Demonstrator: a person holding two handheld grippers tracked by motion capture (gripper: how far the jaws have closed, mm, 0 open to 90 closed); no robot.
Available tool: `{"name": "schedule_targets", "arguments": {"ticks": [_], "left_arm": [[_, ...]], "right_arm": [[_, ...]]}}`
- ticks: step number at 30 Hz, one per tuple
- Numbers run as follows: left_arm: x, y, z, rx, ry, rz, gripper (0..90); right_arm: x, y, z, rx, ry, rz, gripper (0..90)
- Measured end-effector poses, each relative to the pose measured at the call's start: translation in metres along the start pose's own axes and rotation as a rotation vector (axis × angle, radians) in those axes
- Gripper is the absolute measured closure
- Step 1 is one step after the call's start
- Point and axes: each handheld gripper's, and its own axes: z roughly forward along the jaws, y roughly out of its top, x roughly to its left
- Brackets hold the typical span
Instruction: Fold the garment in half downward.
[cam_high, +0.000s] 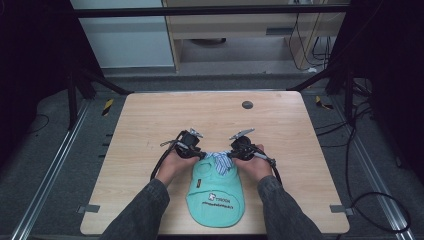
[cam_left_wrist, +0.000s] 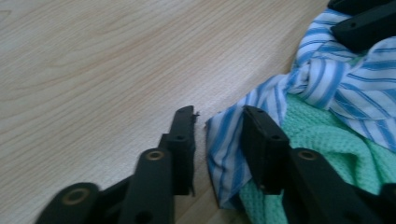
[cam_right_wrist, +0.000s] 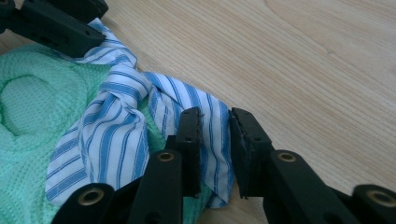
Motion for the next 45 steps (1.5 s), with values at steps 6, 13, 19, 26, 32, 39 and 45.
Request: {"name": "schedule_targets", "arguments": {"ticks": [6,13,19,26,32,39,45], "left_arm": [[-0.003,0.001,-0.001,0.002,-0.011,0.018,82.7],[-0.005,0.002,-0.006,-0.003,0.001,0.041,85.5],[-0.006,0.008,-0.024,-0.049,-0.003,0.056,85.9],[-0.01,0.015,-0.048,-0.103,-0.007,0.076,86.1],[-0.009,0.017,-0.057,-0.101,-0.018,0.092,86.2],[-0.011,0.02,-0.066,-0.121,-0.018,0.108,86.3],[-0.013,0.024,-0.073,-0.127,-0.012,0.12,86.4]], "right_arm": [[0.004,0.001,-0.001,0.005,-0.005,-0.041,83.3],[0.004,0.005,-0.009,-0.023,0.005,-0.055,84.0],[0.008,0.011,-0.029,-0.063,0.017,-0.074,84.3],[0.01,0.019,-0.054,-0.109,0.023,-0.12,84.5],[0.012,0.023,-0.064,-0.119,0.033,-0.148,84.6],[0.011,0.027,-0.072,-0.128,0.028,-0.171,84.7],[0.012,0.03,-0.075,-0.126,0.028,-0.18,84.7]]}}
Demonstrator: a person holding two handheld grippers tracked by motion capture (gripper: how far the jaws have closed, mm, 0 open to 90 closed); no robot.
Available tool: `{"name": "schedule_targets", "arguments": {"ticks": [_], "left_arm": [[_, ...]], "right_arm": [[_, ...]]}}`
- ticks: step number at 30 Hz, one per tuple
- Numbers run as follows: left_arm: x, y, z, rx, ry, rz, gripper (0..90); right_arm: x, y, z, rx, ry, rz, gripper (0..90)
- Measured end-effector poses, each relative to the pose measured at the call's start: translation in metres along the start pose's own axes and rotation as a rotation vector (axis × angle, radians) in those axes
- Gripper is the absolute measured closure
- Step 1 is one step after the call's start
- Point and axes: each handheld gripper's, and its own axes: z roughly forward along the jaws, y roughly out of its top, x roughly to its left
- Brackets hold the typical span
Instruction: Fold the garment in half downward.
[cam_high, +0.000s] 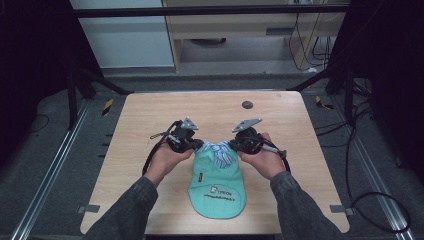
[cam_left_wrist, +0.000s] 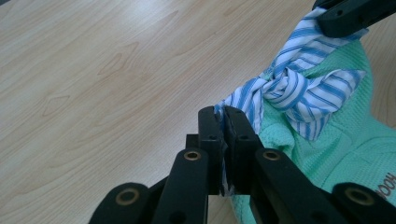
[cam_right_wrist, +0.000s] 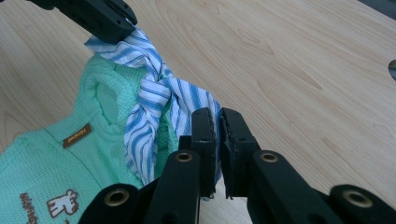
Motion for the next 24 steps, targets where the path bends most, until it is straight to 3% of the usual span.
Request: {"name": "schedule_targets", "arguments": {"ticks": [11,24], "left_arm": [[0.0,0.009,-0.009,-0.011,0.014,0.017,86.4],[0.005,0.014,-0.019,-0.015,0.011,0.006,86.4]], "right_arm": [[-0.004,0.008,-0.006,0.001,0.0,-0.011,84.7],[-0.003,0.019,-0.009,0.007,-0.012,-0.043,84.7]]}}
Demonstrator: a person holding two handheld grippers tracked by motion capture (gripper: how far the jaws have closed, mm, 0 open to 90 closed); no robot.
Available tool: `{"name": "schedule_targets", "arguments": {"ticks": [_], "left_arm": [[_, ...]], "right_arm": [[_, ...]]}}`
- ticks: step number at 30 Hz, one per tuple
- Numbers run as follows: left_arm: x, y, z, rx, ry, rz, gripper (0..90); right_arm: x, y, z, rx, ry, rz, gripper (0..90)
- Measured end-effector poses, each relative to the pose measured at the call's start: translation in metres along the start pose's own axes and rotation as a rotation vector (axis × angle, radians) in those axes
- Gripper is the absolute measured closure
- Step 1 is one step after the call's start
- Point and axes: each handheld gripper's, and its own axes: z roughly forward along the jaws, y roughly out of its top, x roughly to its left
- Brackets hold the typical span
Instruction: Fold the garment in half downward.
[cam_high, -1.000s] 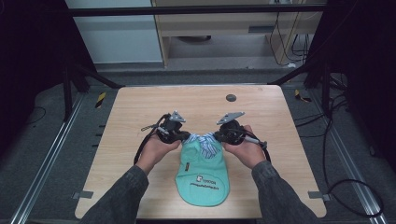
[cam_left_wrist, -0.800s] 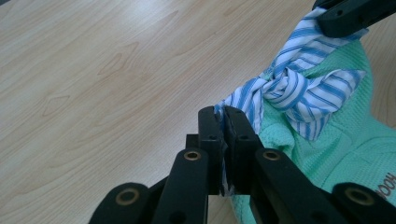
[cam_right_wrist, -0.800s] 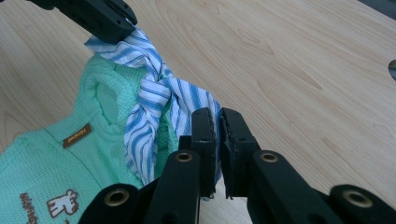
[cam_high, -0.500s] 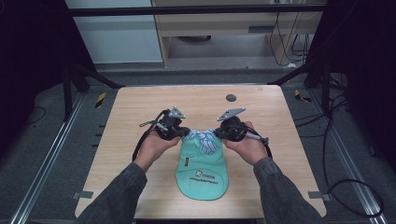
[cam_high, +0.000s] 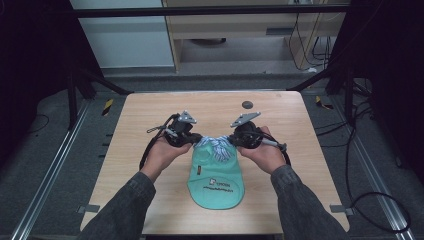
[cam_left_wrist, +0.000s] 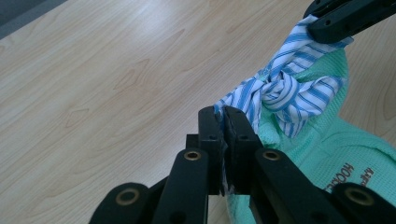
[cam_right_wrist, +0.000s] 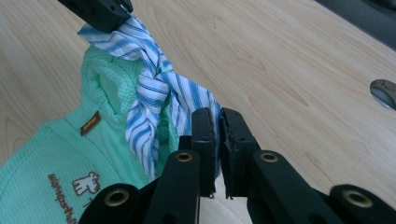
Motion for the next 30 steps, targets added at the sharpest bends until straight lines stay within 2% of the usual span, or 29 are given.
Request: {"name": "schedule_targets", "arguments": {"ticks": [7,24,30], "left_arm": [[0.002,0.002,-0.004,-0.011,0.007,-0.003,86.3],[0.0,0.011,-0.004,-0.018,0.03,0.017,86.4],[0.004,0.015,-0.007,-0.029,0.041,0.01,86.4]], "right_arm": [[0.0,0.007,-0.002,0.005,-0.005,-0.022,84.7],[-0.005,0.012,-0.005,0.001,-0.019,-0.022,84.7],[-0.006,0.017,-0.008,-0.007,-0.03,-0.035,84.7]]}}
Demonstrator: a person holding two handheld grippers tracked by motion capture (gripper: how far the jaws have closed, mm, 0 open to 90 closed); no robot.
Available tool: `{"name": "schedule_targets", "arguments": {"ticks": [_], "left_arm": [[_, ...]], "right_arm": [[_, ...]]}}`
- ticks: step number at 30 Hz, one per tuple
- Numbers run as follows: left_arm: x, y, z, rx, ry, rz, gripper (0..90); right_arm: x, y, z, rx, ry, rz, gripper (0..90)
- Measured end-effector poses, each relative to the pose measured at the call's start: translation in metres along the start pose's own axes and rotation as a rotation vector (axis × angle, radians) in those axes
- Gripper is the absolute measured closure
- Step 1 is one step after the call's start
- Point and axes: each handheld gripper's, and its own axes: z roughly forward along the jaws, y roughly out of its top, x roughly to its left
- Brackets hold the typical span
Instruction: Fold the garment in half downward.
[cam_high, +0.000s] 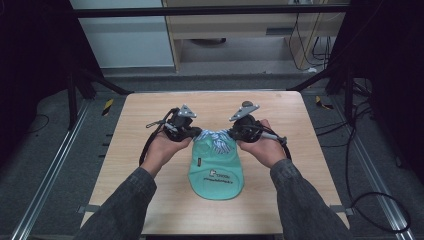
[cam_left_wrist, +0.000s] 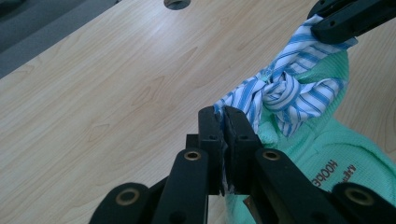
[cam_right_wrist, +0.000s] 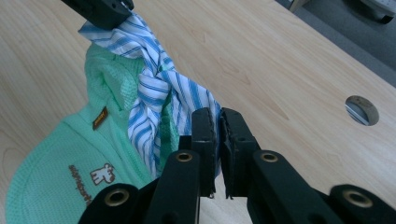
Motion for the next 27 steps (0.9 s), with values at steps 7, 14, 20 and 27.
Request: {"name": "schedule_targets", "arguments": {"ticks": [7,14,20,27], "left_arm": [[0.002,-0.003,0.005,0.008,0.005,-0.003,86.3],[0.005,-0.001,0.005,0.0,0.007,-0.009,86.3],[0.013,0.002,0.012,-0.013,-0.018,-0.028,86.3],[0.011,0.002,0.015,-0.002,0.001,-0.011,86.2]], "right_arm": [[0.001,0.0,0.005,0.01,-0.001,-0.004,84.6],[-0.001,0.002,0.005,0.006,-0.004,0.004,84.6],[-0.008,0.003,0.007,0.0,-0.02,0.014,84.7],[-0.009,0.001,0.013,0.008,-0.022,0.028,84.6]]}}
